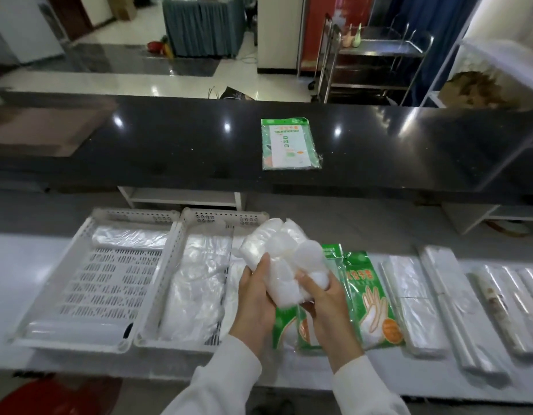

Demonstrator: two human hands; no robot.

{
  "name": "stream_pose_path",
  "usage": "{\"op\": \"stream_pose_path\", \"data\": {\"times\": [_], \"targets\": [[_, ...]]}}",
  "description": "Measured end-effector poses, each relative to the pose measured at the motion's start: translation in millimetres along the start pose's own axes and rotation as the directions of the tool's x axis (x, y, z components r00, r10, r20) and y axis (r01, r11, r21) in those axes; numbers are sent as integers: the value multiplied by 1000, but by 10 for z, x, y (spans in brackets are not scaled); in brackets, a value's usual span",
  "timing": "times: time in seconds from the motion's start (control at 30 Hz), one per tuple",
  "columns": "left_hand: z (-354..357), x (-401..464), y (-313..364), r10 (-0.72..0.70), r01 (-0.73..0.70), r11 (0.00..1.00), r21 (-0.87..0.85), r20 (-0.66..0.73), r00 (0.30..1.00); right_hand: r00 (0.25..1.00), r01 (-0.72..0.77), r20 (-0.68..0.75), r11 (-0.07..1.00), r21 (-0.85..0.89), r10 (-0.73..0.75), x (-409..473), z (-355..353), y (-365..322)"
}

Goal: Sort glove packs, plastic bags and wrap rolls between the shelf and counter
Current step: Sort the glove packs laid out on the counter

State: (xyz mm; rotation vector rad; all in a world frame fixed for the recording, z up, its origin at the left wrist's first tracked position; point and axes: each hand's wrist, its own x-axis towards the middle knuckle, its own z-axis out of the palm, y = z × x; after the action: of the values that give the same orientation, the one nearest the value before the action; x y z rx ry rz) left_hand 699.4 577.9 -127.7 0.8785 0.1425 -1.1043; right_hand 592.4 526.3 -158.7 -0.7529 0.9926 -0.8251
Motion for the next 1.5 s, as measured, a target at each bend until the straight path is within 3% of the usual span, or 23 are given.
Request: {"op": "stream_pose_path", "data": {"times": [0.2,0.43,0.63,0.9,1.07,1.4,1.5], "targets": [[-85,160,97,131,-118,988,102,-137,982,978,-163,114,983,-86,173,199,17,38],[-377,291,398,135,-109,969,220,-107,985,937,-172,262,959,-226,230,382,177,15],[-658,413,796,71,-58,955,291,-37,997,887,-193,373,952,-236,272,522,590,93],[-1045,709,1294,75,-59,902,427,-20,997,944,-208,204,949,-236,258,615,1166,396],[-1202,857,1476,11,-39,927,374,76,997,964,-189,148,960,-205,221,621,1375,497],[-1432,1005,1667,-124,58,926,373,156,980,881,-395,244,914,-92,405,592,1563,650],[-1499,1033,1715,-162,78,913,401,182,970,885,-368,272,926,-89,378,604,1590,685]]}}
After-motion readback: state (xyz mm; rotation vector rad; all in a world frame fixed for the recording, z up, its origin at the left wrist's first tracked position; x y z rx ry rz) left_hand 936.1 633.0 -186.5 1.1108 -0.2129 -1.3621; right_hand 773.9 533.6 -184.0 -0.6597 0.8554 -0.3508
